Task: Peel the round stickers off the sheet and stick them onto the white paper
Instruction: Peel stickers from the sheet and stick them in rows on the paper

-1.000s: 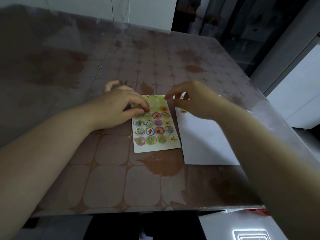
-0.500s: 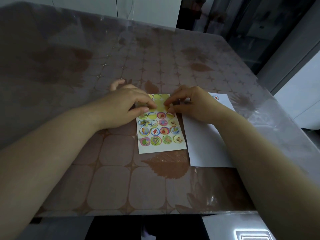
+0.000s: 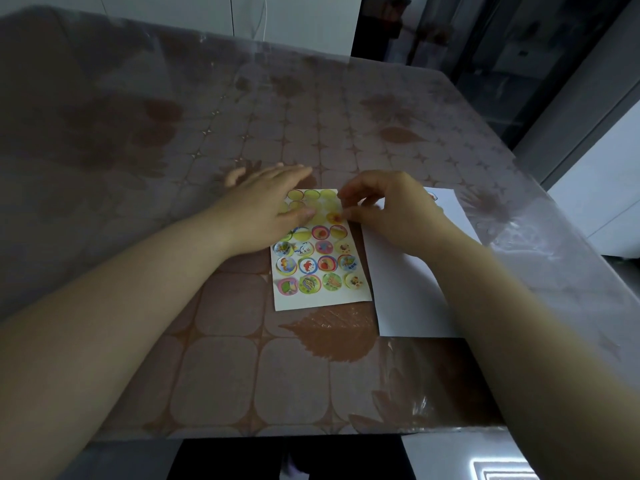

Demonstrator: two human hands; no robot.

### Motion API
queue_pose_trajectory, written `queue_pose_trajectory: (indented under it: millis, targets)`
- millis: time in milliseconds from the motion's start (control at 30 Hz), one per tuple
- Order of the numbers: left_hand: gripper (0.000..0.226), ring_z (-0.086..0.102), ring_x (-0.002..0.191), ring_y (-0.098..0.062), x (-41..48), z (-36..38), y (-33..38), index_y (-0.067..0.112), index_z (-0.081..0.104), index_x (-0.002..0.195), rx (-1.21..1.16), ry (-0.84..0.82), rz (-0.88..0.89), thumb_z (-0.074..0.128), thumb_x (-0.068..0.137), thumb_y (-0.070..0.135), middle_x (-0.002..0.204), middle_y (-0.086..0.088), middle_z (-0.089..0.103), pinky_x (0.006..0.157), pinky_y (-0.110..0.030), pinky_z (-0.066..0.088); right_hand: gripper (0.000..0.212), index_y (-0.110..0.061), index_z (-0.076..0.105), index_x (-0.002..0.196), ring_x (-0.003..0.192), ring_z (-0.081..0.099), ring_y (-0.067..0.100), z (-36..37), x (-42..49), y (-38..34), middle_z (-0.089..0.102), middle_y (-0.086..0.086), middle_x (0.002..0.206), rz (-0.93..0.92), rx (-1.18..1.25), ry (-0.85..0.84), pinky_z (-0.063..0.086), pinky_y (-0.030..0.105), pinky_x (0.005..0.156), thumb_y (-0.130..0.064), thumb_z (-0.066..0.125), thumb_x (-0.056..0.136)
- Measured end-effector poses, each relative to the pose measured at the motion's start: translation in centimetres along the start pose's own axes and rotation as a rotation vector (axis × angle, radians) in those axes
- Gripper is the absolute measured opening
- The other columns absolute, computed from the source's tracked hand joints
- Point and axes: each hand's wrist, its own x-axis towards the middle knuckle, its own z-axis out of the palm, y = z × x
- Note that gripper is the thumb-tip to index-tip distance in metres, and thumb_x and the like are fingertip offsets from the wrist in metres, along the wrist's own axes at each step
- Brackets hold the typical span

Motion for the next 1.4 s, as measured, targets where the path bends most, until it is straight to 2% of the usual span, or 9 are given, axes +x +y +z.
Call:
queue_pose_trajectory:
  millis: [133, 333, 500, 567, 667, 833, 967, 1100, 1400]
  targets:
    - [0.058, 0.023, 0.136, -0.011, -0.1, -0.1, 0.0, 0.032, 0.031, 0.137, 0.019, -0.024, 0.014, 0.045, 0.085, 0.051, 0.146, 0.009, 0.033, 0.109, -0.041, 0.003, 0.018, -0.025, 0.065, 0.098, 0.085, 0.056, 0.01, 0.2, -0.1, 0.1, 0.061, -0.011, 0.09, -0.012, -0.011, -0.028, 0.047, 0.022, 0.073, -0.026, 0.069, 0.08]
    - [0.053, 0.031, 0.126, -0.018, -0.4, -0.5, 0.6, 0.031, 0.039, 0.133, 0.005, 0.049, 0.051, 0.051, 0.084, 0.046, 0.133, 0.004, 0.043, 0.103, -0.036, 0.01, 0.012, -0.029, 0.058, 0.087, 0.081, 0.057, 0.008, 0.1, -0.5, 0.1, 0.06, -0.014, 0.086, 0.022, -0.009, 0.013, 0.042, 0.013, 0.063, -0.025, 0.067, 0.082]
    - [0.048, 0.034, 0.12, -0.018, -0.4, -0.4, 0.5, 0.027, 0.045, 0.129, -0.033, 0.053, 0.061, 0.053, 0.084, 0.041, 0.121, 0.001, 0.045, 0.099, -0.032, 0.013, 0.017, -0.029, 0.053, 0.086, 0.08, 0.059, 0.009, -0.1, -0.7, -0.6, 0.059, -0.016, 0.084, 0.033, 0.036, -0.001, 0.045, 0.018, 0.068, -0.029, 0.069, 0.079]
    - [0.049, 0.037, 0.118, -0.019, -0.4, -0.5, 0.3, 0.027, 0.048, 0.125, -0.074, 0.056, 0.062, 0.053, 0.082, 0.048, 0.118, 0.002, 0.047, 0.097, -0.033, 0.017, 0.02, -0.031, 0.05, 0.082, 0.08, 0.06, 0.006, -0.2, -0.8, -0.8, 0.06, -0.015, 0.084, 0.036, 0.075, -0.002, 0.047, 0.02, 0.068, -0.028, 0.069, 0.079]
    - [0.058, 0.04, 0.116, -0.02, -0.4, -0.7, 0.3, 0.028, 0.05, 0.122, -0.099, 0.059, 0.071, 0.043, 0.072, 0.056, 0.115, 0.003, 0.048, 0.098, -0.038, 0.024, 0.024, -0.032, 0.053, 0.078, 0.076, 0.062, 0.01, 0.0, -1.0, -1.3, 0.064, -0.005, 0.086, 0.011, 0.207, -0.043, 0.054, 0.028, 0.071, -0.017, 0.071, 0.078]
    - [0.065, 0.041, 0.117, -0.021, -0.5, -0.7, 0.0, 0.033, 0.047, 0.125, -0.14, 0.048, 0.09, 0.034, 0.069, 0.063, 0.12, 0.003, 0.045, 0.1, -0.05, 0.03, 0.023, -0.028, 0.067, 0.092, 0.085, 0.068, 0.026, 0.5, -1.0, -1.3, 0.068, 0.015, 0.092, 0.021, 0.39, -0.008, 0.056, 0.035, 0.078, -0.012, 0.072, 0.077]
    - [0.055, 0.038, 0.121, -0.018, -0.5, -0.5, -0.1, 0.031, 0.045, 0.128, -0.135, 0.053, 0.113, 0.038, 0.077, 0.051, 0.126, 0.002, 0.044, 0.106, -0.044, 0.024, 0.025, -0.03, 0.07, 0.089, 0.08, 0.068, 0.013, 0.5, -1.0, -1.2, 0.072, 0.005, 0.089, 0.029, 0.448, 0.047, 0.056, 0.021, 0.075, -0.01, 0.074, 0.074]
    - [0.057, 0.033, 0.124, -0.014, -0.5, -0.3, 0.0, 0.031, 0.042, 0.131, -0.108, 0.046, 0.127, 0.035, 0.078, 0.049, 0.13, 0.004, 0.043, 0.098, -0.029, 0.014, 0.022, -0.03, 0.069, 0.083, 0.077, 0.068, 0.006, 0.4, -1.1, -1.4, 0.07, -0.009, 0.082, 0.018, 0.439, 0.049, 0.055, 0.018, 0.073, -0.009, 0.073, 0.075]
    - [0.061, 0.017, 0.135, -0.015, -0.7, 0.0, 0.1, 0.027, 0.035, 0.137, 0.011, 0.083, 0.141, 0.028, 0.079, 0.048, 0.147, 0.007, 0.028, 0.106, -0.03, -0.001, 0.023, -0.034, 0.068, 0.077, 0.069, 0.063, 0.008, 0.6, -1.0, -1.5, 0.071, 0.008, 0.09, -0.005, 0.35, 0.074, 0.053, 0.018, 0.067, -0.011, 0.073, 0.075]
